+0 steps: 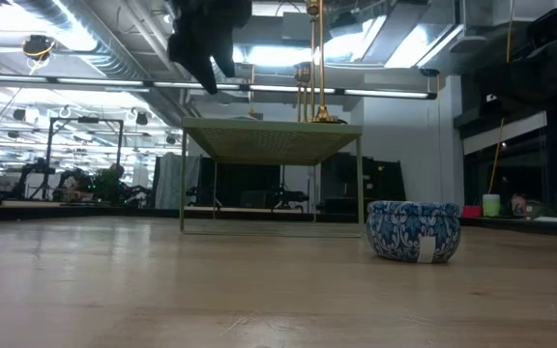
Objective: Pick & Place candle stick holders
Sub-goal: Align the blue scented candle with the other scented candles on the shelf
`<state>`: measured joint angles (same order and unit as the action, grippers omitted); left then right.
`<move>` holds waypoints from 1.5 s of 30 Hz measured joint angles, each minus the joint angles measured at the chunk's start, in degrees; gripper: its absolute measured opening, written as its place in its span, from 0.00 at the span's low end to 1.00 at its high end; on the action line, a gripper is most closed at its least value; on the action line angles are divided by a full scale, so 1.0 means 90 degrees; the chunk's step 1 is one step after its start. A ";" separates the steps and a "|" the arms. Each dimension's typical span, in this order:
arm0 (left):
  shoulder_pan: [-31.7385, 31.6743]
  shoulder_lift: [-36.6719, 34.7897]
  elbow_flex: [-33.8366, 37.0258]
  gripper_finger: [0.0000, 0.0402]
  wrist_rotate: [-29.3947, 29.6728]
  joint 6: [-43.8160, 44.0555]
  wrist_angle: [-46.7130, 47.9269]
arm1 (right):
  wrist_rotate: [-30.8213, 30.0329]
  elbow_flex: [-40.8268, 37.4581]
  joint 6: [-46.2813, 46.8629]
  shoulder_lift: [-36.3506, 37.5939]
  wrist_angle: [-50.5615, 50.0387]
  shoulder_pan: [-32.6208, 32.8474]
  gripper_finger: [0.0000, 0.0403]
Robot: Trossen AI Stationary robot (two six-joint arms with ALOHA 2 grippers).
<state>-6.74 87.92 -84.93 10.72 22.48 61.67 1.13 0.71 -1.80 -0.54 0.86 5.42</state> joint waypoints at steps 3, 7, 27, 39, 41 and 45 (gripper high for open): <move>0.0354 0.0000 0.0001 0.87 0.0039 -0.0026 -0.0020 | -0.0002 0.0000 0.0000 0.0000 0.0000 -0.0001 0.04; 0.0786 0.0000 0.0002 0.87 0.0766 -0.0187 -0.0081 | -0.0002 0.0000 0.0000 0.0002 0.0000 0.0000 0.04; 0.1696 0.0207 0.0003 0.86 0.0708 -0.0300 -0.0737 | 0.0000 0.0000 0.0000 0.0000 0.0000 0.0001 0.04; 0.2369 0.0639 0.0002 0.86 0.0508 -0.0331 -0.1704 | 0.0000 0.0000 0.0000 0.0000 0.0001 0.0000 0.04; 0.2567 0.0747 0.0002 0.86 0.0507 -0.0020 -0.1767 | 0.0000 0.0000 0.0000 0.0000 -0.0002 -0.0001 0.04; 0.2913 0.0845 0.0002 0.86 0.0508 0.0648 -0.1858 | -0.0002 0.0000 0.0000 0.0000 -0.0002 0.0000 0.04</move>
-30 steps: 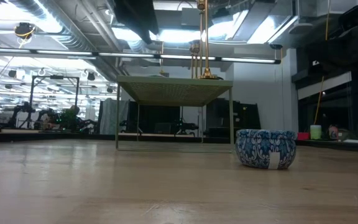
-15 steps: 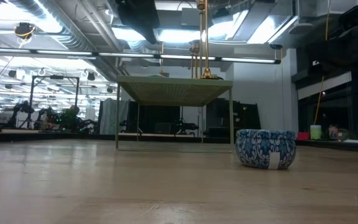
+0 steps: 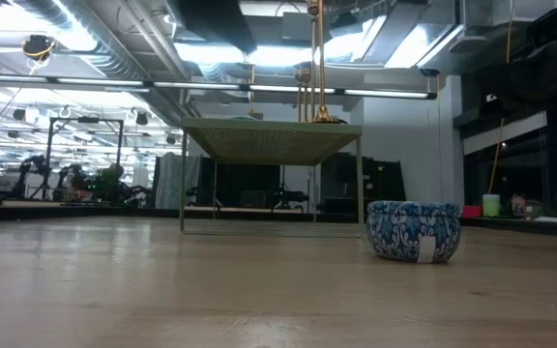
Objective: Pick & Place candle stick holders
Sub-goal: Align the blue scented candle with the other scented candles on the shelf
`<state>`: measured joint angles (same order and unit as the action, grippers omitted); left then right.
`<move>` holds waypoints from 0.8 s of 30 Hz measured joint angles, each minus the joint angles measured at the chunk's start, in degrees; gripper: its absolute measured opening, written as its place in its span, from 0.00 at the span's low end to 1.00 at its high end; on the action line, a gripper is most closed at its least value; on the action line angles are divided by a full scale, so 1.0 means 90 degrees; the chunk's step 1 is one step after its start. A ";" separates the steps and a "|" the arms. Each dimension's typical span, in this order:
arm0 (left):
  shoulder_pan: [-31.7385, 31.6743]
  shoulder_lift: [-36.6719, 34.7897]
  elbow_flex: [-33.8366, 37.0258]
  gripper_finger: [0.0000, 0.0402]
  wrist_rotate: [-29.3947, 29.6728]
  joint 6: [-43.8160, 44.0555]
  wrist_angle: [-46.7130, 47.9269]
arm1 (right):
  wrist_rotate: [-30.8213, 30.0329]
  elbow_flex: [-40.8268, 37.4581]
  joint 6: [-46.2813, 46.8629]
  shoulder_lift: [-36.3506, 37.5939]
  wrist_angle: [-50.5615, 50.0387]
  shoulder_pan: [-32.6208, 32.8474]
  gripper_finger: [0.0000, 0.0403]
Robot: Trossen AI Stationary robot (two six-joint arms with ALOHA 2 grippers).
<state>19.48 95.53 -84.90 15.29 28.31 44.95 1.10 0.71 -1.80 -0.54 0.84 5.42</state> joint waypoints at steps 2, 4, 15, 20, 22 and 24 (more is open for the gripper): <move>0.0175 0.0000 0.0000 0.86 0.0022 0.0088 0.0025 | 0.0002 0.0000 0.0000 0.0001 0.0005 -0.0001 0.04; 0.0359 0.0000 0.0000 0.86 0.0048 0.0103 0.0073 | 0.0001 0.0000 0.0000 0.0002 0.0002 0.0001 0.04; 0.0891 0.0000 0.0000 0.86 0.0824 0.0331 0.0236 | -0.0216 0.0000 0.0004 0.0000 0.0057 0.0002 0.04; 0.0926 0.0000 0.0000 0.86 0.0911 0.0585 0.0241 | -0.0766 -0.0002 0.1509 0.0000 0.0410 -0.0001 0.04; 0.0921 0.0000 0.0000 0.86 0.0913 0.0620 0.0243 | -0.0719 0.0002 0.2304 0.0000 0.0655 -0.0001 0.04; 0.0921 0.0000 0.0000 0.86 0.0926 0.0629 0.0243 | -0.0432 0.0004 0.2320 -0.0017 0.0657 -0.0005 0.04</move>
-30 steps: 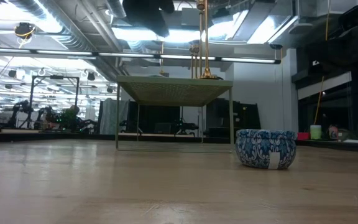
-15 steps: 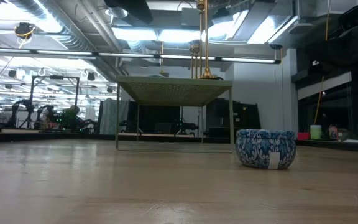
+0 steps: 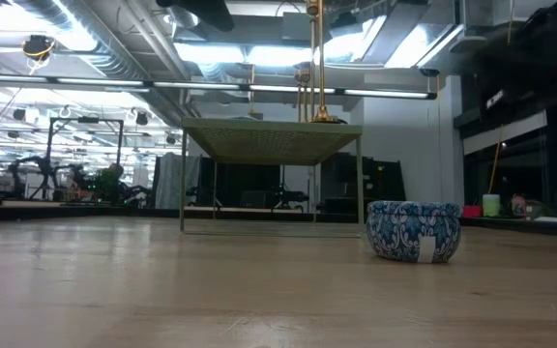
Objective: Pick & Place candle stick holders
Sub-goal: Align the blue scented candle with the other scented candles on the shelf
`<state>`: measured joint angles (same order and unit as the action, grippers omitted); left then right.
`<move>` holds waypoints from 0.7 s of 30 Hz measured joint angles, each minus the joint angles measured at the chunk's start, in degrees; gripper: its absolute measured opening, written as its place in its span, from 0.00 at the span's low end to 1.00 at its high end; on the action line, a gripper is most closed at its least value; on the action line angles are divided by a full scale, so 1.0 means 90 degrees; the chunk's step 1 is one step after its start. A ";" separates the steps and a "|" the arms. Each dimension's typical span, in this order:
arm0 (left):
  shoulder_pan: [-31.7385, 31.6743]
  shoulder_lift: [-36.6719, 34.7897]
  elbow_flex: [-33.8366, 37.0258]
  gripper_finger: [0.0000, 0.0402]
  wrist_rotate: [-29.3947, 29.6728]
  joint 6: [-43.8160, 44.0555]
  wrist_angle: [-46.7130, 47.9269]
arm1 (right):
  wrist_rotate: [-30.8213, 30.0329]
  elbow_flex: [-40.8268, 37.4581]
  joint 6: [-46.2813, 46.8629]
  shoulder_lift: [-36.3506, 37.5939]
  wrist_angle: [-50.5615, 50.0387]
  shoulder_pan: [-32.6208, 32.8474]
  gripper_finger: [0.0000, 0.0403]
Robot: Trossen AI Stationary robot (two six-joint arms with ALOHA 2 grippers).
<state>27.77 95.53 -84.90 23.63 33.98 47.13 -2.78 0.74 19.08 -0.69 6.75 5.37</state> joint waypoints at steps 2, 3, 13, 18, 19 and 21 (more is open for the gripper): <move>0.0000 0.0000 0.0000 0.86 0.0036 -0.0001 0.0002 | 0.1062 0.0001 -0.0293 -0.0036 -0.0008 0.0024 0.04; 0.0000 0.0000 0.0000 0.86 0.0059 -0.0003 0.0003 | 0.1597 0.0001 -0.0415 -0.0077 -0.0028 0.0047 0.04; -0.0030 0.0000 0.0000 0.86 0.0100 -0.0022 0.0110 | 0.1928 0.0640 -0.0394 -0.1392 -0.0084 0.0423 0.04; -0.0066 0.0000 0.0000 0.86 0.0110 -0.0024 0.0119 | 0.1911 0.1494 -0.1062 -0.2723 -0.0486 0.0535 0.04; -0.0066 0.0000 0.0000 0.86 0.0111 -0.0024 0.0121 | 0.1911 0.1702 -0.1180 -0.3028 -0.0622 0.0565 0.04; -0.0061 0.0000 0.0000 0.86 0.0108 -0.0024 0.0121 | 0.1912 0.2138 -0.1446 -0.3667 -0.0918 0.0649 0.04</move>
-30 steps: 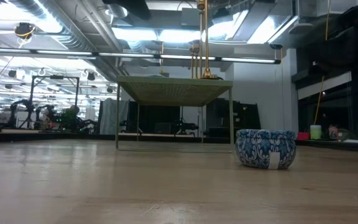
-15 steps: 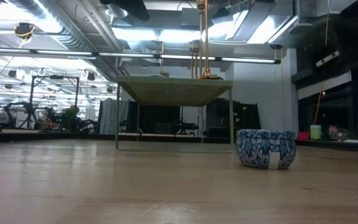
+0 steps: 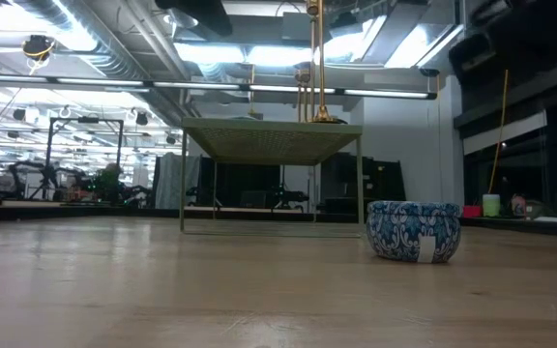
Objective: Pick & Place candle stick holders
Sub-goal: Align the blue scented candle with the other scented candles on the shelf
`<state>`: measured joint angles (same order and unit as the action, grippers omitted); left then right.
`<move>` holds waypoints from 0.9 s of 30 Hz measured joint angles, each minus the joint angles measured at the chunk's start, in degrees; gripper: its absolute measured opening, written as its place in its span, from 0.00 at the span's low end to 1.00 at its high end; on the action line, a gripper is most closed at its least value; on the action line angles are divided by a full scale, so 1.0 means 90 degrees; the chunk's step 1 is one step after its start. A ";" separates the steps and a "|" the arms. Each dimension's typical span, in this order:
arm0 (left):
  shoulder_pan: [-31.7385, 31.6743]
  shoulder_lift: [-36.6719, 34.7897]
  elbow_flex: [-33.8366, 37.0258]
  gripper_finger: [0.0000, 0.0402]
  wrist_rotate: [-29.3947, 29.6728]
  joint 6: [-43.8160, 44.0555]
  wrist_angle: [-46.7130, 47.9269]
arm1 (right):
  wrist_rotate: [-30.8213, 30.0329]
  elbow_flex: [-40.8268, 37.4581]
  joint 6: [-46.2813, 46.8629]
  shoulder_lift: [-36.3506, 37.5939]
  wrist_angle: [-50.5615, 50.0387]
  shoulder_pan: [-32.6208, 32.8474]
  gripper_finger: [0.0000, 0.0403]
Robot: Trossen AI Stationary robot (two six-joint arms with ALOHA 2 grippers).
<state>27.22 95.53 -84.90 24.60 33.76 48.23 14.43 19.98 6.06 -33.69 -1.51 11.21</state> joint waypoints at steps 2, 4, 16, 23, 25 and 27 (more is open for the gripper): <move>0.0003 0.0000 0.0000 0.86 0.0000 0.0002 0.0000 | 0.0001 0.0420 -0.0359 -0.0651 -0.0361 0.0100 0.04; 0.0003 0.0000 0.0000 0.86 0.0000 0.0007 0.0002 | 0.0007 0.0788 -0.0686 -0.1254 -0.0652 0.0176 0.04; 0.0256 0.0000 0.0000 0.86 -0.0007 0.0648 0.0685 | 0.0021 0.1494 -0.0646 -0.3581 -0.0947 0.0237 0.04; 0.0312 0.0000 0.0000 0.86 -0.0005 0.0784 0.0774 | 0.0022 0.1496 -0.0387 -0.4634 -0.0088 0.0493 0.04; 0.0312 0.0000 0.0000 0.86 -0.0005 0.0784 0.0783 | 0.0021 0.1496 -0.0387 -0.4913 0.0040 0.0567 0.04; 0.0312 0.0000 0.0000 0.86 -0.0003 0.0784 0.0792 | 0.0021 0.1496 -0.0383 -0.5161 0.0060 0.0639 0.04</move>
<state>30.02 95.53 -84.90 24.57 40.82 55.35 14.61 33.45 2.61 -80.14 -0.97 16.96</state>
